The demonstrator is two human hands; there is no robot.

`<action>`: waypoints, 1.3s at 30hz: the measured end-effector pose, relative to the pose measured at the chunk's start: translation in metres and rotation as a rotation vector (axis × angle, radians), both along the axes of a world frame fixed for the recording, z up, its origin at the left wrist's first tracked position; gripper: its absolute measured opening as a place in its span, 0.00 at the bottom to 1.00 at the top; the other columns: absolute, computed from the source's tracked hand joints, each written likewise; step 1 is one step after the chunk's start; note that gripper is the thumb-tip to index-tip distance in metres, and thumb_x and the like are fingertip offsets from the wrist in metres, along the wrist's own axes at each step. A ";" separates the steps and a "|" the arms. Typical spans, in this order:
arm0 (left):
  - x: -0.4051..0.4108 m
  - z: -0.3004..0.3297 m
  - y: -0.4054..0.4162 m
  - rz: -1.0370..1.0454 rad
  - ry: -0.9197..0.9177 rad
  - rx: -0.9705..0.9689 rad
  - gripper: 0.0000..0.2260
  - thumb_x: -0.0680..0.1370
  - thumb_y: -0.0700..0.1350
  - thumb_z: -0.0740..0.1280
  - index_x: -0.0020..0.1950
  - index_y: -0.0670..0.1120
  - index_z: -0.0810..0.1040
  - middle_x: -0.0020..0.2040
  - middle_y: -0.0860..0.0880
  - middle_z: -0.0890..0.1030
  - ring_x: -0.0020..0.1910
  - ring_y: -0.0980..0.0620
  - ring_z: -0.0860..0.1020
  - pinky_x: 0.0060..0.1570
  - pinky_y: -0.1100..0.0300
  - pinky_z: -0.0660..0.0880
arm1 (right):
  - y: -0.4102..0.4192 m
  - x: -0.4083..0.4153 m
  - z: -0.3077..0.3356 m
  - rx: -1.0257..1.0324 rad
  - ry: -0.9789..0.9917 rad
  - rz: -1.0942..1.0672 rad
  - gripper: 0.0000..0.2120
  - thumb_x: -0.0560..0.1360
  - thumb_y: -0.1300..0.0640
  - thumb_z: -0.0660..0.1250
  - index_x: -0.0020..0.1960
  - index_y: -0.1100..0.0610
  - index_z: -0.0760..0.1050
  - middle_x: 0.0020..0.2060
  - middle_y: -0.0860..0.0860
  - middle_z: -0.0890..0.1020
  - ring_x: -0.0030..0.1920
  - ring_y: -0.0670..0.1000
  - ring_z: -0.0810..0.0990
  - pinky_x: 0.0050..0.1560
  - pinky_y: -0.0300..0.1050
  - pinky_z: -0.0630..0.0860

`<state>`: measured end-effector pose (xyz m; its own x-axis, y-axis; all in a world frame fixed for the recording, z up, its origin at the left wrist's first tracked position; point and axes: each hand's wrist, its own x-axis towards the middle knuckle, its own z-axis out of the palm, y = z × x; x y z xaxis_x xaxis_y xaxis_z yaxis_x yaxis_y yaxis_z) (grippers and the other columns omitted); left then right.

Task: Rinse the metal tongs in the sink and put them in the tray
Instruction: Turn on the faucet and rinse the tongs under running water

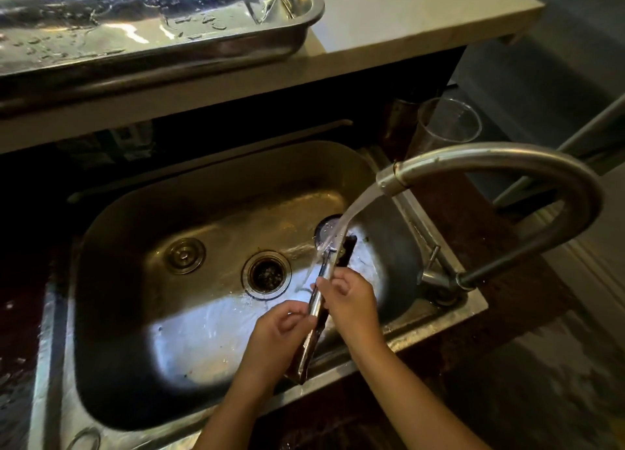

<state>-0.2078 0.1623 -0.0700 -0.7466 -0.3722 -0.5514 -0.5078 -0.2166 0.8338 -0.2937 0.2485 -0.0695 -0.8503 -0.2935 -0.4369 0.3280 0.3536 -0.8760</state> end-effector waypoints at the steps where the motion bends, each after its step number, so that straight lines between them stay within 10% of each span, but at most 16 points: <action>1: 0.002 0.000 -0.003 -0.006 -0.006 0.013 0.02 0.74 0.40 0.67 0.44 0.46 0.79 0.36 0.46 0.86 0.30 0.51 0.82 0.28 0.63 0.77 | 0.002 0.002 0.001 0.019 0.053 0.030 0.04 0.76 0.56 0.63 0.46 0.53 0.76 0.42 0.50 0.82 0.45 0.51 0.80 0.42 0.37 0.76; 10: 0.010 0.000 -0.023 0.014 -0.006 0.108 0.03 0.72 0.43 0.70 0.44 0.47 0.79 0.41 0.41 0.86 0.32 0.49 0.81 0.37 0.57 0.76 | 0.036 -0.022 0.007 0.573 0.954 0.641 0.18 0.67 0.64 0.69 0.56 0.54 0.78 0.57 0.51 0.81 0.64 0.54 0.74 0.64 0.54 0.68; 15: 0.020 0.007 -0.026 -0.006 -0.022 0.106 0.01 0.72 0.43 0.70 0.41 0.49 0.80 0.40 0.43 0.86 0.30 0.51 0.81 0.29 0.62 0.75 | 0.031 -0.068 0.011 0.750 0.953 0.712 0.22 0.75 0.61 0.58 0.68 0.53 0.67 0.70 0.49 0.69 0.75 0.50 0.55 0.73 0.51 0.50; 22: 0.019 0.013 -0.034 -0.027 -0.026 -0.014 0.06 0.72 0.42 0.69 0.36 0.52 0.79 0.31 0.45 0.83 0.28 0.51 0.75 0.25 0.64 0.69 | 0.024 -0.033 0.004 0.434 1.173 0.942 0.17 0.64 0.64 0.71 0.52 0.56 0.80 0.52 0.53 0.84 0.57 0.51 0.80 0.67 0.49 0.66; 28: 0.013 0.015 -0.031 -0.092 -0.029 0.047 0.08 0.74 0.41 0.68 0.37 0.52 0.80 0.36 0.46 0.86 0.33 0.49 0.81 0.33 0.59 0.76 | 0.017 -0.089 0.001 0.729 1.016 0.900 0.18 0.74 0.61 0.61 0.64 0.53 0.72 0.67 0.50 0.74 0.73 0.49 0.60 0.74 0.49 0.43; 39: 0.004 0.014 -0.032 -0.112 -0.040 0.078 0.09 0.75 0.41 0.66 0.37 0.51 0.81 0.38 0.45 0.86 0.33 0.50 0.82 0.35 0.58 0.76 | 0.026 -0.072 -0.004 0.728 1.043 0.935 0.23 0.72 0.61 0.64 0.66 0.54 0.68 0.69 0.51 0.71 0.73 0.50 0.61 0.73 0.52 0.40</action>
<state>-0.2043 0.1299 -0.0556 -0.7578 -0.2427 -0.6057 -0.5649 -0.2206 0.7951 -0.3659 0.2745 -0.0736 -0.5006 -0.8625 -0.0742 -0.8532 0.5061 -0.1264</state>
